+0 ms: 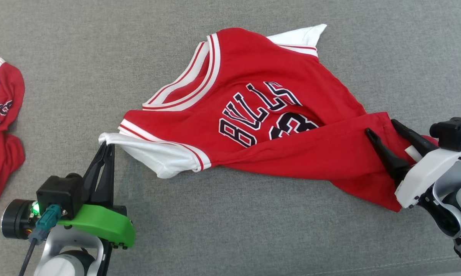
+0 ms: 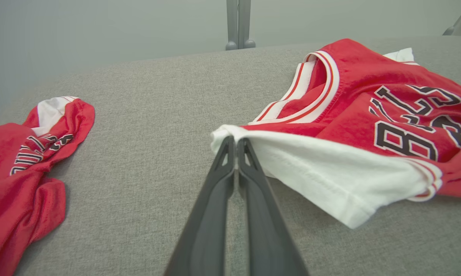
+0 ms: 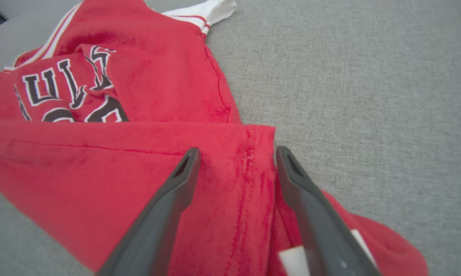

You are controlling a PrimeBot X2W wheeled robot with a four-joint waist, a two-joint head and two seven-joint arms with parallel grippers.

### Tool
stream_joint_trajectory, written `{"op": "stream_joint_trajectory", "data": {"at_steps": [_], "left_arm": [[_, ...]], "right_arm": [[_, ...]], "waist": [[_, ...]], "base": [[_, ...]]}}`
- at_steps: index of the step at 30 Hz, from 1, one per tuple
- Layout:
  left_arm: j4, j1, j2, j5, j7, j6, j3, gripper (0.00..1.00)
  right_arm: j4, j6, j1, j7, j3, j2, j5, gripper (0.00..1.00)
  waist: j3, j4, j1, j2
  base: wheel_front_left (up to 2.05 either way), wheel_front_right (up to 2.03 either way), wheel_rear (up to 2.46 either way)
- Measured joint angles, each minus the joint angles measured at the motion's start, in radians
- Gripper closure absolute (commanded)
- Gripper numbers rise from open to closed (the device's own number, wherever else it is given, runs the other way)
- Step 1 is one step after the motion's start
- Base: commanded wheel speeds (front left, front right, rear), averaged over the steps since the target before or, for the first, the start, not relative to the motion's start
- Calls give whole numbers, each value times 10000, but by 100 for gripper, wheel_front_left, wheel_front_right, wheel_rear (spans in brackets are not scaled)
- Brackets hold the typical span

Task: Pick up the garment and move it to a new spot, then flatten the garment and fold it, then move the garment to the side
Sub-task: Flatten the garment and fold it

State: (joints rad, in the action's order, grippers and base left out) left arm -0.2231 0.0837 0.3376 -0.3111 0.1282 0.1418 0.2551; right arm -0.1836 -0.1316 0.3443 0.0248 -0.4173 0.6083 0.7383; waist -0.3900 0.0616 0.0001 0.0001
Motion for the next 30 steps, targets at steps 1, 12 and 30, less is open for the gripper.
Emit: {"op": "stream_joint_trajectory", "data": {"at_steps": [1, 12, 30], "left_arm": [[21, -1, 0, -8, -21, 4, 0, 100], [278, 1, 0, -48, -144, 23, 69, 100], [-395, 640, -88, -681, -378, -380, 92, 100]], "right_arm": [[-59, 2, 0, 2, 27, 4, 2, 0], [144, 2, 142, 146, -272, -15, 454, 63], [1264, 2, 285, -541, 522, 752, 729, 100]], "waist": [[-2, -8, 0, 0], [4, 14, 0, 0], [285, 4, -1, 0]], "base": [[0, 0, 0], [0, 0, 0], [0, 0, 0]]}}
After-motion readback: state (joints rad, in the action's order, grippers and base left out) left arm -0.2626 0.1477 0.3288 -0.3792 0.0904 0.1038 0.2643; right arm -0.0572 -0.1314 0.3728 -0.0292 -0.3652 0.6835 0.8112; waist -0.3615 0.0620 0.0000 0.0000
